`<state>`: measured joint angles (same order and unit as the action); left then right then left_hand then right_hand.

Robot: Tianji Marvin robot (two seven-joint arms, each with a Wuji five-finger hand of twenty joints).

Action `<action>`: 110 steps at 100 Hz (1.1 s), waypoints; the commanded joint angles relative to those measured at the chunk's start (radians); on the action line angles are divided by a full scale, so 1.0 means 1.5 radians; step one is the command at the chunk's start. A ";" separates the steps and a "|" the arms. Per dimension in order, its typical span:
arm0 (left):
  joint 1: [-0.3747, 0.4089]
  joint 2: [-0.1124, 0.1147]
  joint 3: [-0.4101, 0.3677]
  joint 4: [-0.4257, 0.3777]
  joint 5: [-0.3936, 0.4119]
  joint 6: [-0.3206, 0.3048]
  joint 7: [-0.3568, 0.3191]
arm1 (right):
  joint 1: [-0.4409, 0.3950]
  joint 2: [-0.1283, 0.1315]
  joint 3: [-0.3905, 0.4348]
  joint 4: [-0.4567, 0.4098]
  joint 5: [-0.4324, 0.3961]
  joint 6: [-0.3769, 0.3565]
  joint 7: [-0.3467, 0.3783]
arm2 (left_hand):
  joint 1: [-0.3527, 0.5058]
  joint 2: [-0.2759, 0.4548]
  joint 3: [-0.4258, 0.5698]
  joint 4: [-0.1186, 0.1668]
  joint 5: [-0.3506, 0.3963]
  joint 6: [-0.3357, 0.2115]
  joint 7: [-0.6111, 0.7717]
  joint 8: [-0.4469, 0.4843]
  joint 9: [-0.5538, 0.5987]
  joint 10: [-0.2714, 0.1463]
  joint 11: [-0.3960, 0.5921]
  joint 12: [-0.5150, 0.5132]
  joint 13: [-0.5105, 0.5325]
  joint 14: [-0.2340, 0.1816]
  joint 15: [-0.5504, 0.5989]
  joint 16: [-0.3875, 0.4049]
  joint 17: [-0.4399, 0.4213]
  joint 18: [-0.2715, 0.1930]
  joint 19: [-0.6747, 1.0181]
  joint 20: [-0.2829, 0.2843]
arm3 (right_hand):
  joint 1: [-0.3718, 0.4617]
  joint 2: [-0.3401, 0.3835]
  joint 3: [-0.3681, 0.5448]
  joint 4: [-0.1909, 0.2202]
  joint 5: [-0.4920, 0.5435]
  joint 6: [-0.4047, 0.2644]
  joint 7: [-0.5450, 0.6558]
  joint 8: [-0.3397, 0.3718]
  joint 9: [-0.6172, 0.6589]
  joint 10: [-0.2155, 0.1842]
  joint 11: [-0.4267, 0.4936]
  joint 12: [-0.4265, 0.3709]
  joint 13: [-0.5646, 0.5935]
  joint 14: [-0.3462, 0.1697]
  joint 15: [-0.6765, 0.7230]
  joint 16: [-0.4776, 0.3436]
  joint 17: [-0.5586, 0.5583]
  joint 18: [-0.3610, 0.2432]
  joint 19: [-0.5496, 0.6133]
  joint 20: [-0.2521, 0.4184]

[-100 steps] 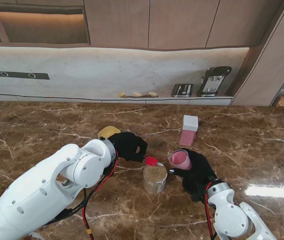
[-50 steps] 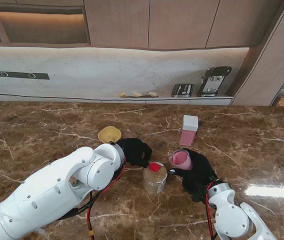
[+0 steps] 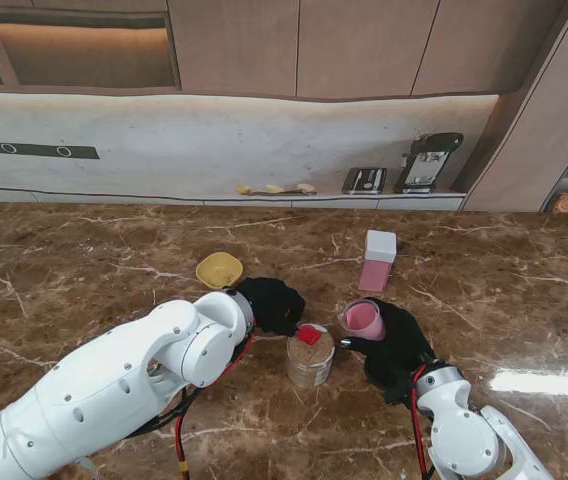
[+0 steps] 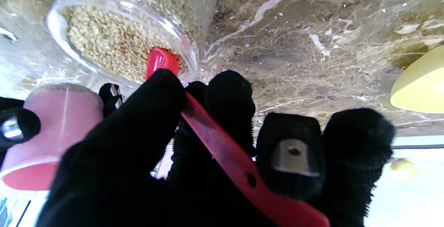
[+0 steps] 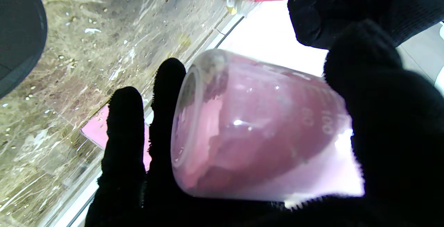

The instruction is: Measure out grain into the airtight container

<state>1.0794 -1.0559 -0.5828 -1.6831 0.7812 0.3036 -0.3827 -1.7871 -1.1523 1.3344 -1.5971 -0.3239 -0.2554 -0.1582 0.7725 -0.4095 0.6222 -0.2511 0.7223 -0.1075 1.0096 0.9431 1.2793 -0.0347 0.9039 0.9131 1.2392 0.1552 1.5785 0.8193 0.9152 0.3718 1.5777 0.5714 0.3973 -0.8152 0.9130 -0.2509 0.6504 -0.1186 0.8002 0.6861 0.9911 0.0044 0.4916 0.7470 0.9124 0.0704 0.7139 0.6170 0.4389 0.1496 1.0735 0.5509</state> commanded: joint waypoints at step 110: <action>-0.042 -0.010 0.037 0.034 -0.213 0.095 -0.039 | -0.005 -0.002 0.001 0.008 0.005 0.000 0.010 | 0.023 0.013 0.052 0.015 0.014 -0.057 0.035 0.003 0.057 -0.009 0.016 -0.005 0.021 -0.023 0.063 -0.008 0.007 -0.008 0.056 -0.005 | 0.083 0.099 0.122 -0.028 0.059 -0.083 0.068 -0.001 0.025 -0.038 0.021 -0.002 0.008 -0.030 0.011 -0.006 -0.003 -0.006 -0.006 -0.003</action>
<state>1.0022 -1.0675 -0.5223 -1.6353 0.4614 0.4362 -0.4343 -1.7875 -1.1526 1.3366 -1.5920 -0.3204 -0.2577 -0.1571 0.7729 -0.4156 0.6321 -0.2501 0.7223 -0.1001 1.0256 0.9419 1.2793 -0.0347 0.9039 0.9048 1.2392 0.1540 1.5786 0.8097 0.9146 0.3689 1.5833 0.5693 0.3973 -0.8152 0.9130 -0.2509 0.6504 -0.1186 0.8003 0.6861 0.9911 0.0044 0.4916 0.7470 0.9124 0.0704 0.7139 0.6170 0.4387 0.1496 1.0735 0.5509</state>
